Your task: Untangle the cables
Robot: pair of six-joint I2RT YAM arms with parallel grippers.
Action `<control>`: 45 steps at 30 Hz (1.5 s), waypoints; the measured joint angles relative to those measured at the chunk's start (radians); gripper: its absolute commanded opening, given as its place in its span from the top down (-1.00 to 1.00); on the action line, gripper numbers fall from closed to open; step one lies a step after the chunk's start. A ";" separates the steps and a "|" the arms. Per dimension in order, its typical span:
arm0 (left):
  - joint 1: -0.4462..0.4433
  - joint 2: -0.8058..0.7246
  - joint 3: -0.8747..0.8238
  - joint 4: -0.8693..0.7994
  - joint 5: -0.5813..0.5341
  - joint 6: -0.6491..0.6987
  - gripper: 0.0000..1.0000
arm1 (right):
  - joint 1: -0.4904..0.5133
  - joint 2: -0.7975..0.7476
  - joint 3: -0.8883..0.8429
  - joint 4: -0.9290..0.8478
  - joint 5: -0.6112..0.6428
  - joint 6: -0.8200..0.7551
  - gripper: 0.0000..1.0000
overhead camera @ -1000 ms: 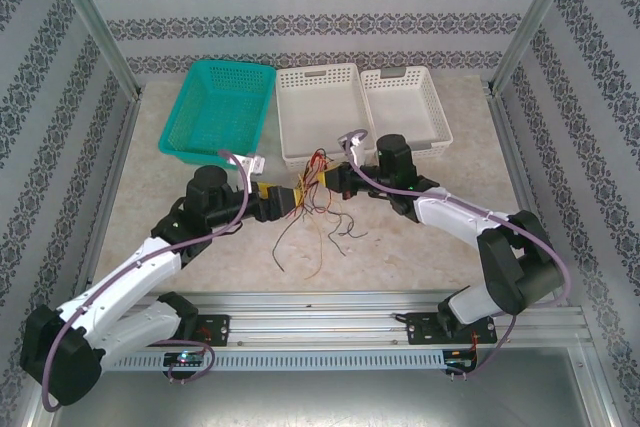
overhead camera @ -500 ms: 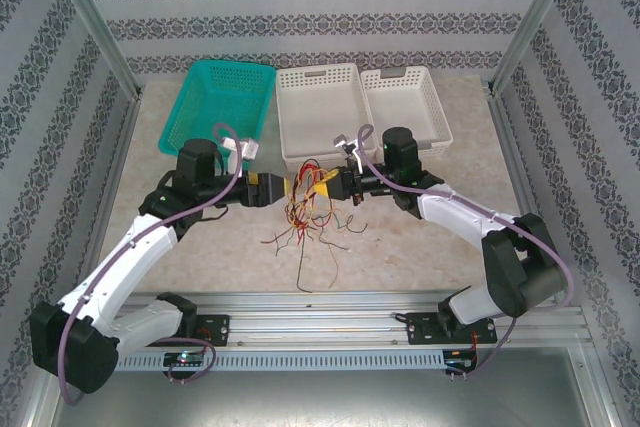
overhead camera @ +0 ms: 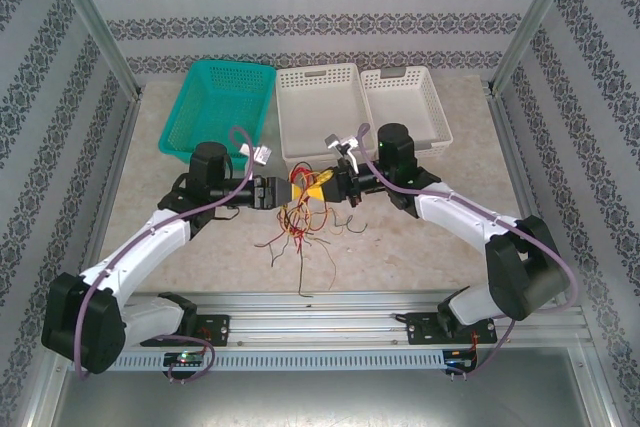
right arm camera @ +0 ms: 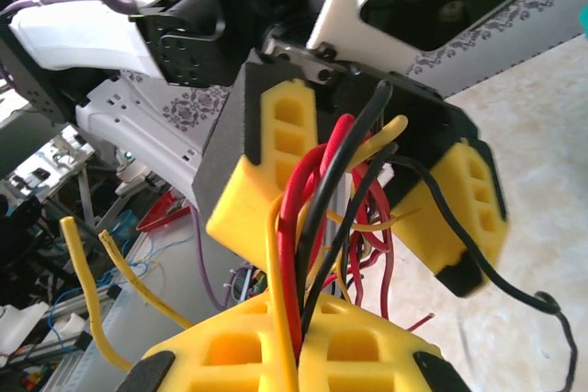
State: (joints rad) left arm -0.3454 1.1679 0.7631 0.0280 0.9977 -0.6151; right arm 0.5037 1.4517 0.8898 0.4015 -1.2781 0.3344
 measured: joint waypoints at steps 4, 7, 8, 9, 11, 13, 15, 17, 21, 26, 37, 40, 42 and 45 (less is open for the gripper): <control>-0.002 0.016 0.001 0.043 0.023 -0.024 0.01 | 0.010 0.000 0.015 0.000 -0.011 0.006 1.00; -0.002 0.025 0.003 0.057 0.032 -0.032 0.22 | 0.009 0.000 0.018 -0.001 -0.009 0.007 1.00; -0.002 0.025 0.003 0.059 0.036 -0.033 0.30 | 0.008 0.000 0.018 -0.002 -0.004 0.007 1.00; -0.002 0.026 0.003 0.058 0.040 -0.031 0.37 | 0.004 0.000 0.018 -0.002 0.003 0.007 1.00; -0.002 0.026 0.005 0.055 0.042 -0.027 0.47 | -0.006 0.000 0.018 -0.004 0.018 0.007 1.00; -0.002 0.026 0.008 0.048 0.041 -0.018 0.58 | -0.023 0.000 0.018 -0.010 0.041 0.007 1.00; -0.002 0.026 0.011 0.040 0.041 -0.010 0.76 | -0.039 -0.003 0.016 -0.017 0.075 0.006 1.00; -0.002 0.026 0.019 0.030 0.041 -0.001 0.88 | -0.050 -0.014 0.005 -0.019 0.112 0.006 1.00; -0.002 0.026 0.055 -0.010 0.030 0.021 1.00 | -0.057 -0.058 -0.028 -0.027 0.182 0.006 1.00; -0.006 0.045 0.143 -0.103 -0.040 0.079 1.00 | -0.061 -0.101 -0.043 -0.031 0.281 0.012 0.76; -0.075 0.115 0.261 -0.186 -0.377 0.175 1.00 | 0.013 -0.166 -0.098 -0.017 0.433 0.106 -0.11; -0.110 0.129 0.260 -0.182 -0.433 0.198 1.00 | 0.076 -0.188 -0.100 -0.028 0.513 0.105 -0.12; -0.134 0.133 0.257 -0.174 -0.461 0.214 1.00 | 0.103 -0.196 -0.099 -0.037 0.580 0.106 -0.10; -0.152 0.123 0.216 -0.139 -0.488 0.224 1.00 | 0.129 -0.195 -0.097 -0.080 0.692 0.105 -0.07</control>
State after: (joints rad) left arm -0.4976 1.2907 0.9794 -0.1108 0.5095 -0.3916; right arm 0.6323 1.2568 0.7925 0.3218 -0.5865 0.4397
